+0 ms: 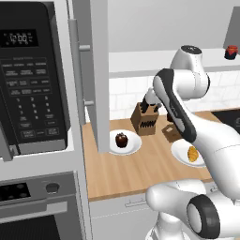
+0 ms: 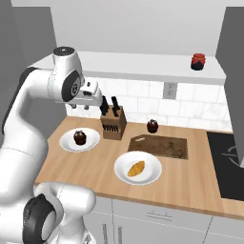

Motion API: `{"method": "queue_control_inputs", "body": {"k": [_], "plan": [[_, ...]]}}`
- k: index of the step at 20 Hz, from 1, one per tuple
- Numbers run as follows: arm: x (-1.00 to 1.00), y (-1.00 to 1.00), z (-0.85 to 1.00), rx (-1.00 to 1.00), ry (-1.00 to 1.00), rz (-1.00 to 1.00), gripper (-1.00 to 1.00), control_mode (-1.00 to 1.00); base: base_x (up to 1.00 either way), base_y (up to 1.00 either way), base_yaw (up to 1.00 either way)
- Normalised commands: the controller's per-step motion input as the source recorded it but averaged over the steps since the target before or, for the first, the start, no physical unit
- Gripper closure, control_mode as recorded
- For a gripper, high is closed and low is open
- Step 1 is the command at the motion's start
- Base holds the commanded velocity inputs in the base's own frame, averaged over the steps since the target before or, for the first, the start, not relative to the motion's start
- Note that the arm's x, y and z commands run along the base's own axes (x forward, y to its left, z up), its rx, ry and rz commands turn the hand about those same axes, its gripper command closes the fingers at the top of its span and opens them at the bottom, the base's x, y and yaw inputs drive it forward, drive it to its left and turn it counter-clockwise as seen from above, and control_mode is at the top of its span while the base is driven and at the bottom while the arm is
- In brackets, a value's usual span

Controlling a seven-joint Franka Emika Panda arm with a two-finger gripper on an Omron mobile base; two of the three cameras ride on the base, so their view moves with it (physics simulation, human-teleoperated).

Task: From the different types of pastries on the counter, select a croissant and place it on the cutting board. Then retrieve a jar of jam from the cabinet and place it alongside the croissant on the cutting board.

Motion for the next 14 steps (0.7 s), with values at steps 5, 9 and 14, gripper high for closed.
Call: {"method": "queue_control_inputs", "body": {"k": [5, 9, 14], "plan": [[0.00, -0.71, -0.30, -0.07, 0.06, -0.05, -1.00, -1.00, 0.00, 0.00, 0.00], [0.00, -1.00, -0.57, -0.09, 0.20, -0.14, -1.00, -1.00, 0.00, 0.00, 0.00], [0.06, -1.00, -0.74, -0.02, 0.17, -0.30, -1.00, -1.00, 0.00, 0.00, 0.00]]}}
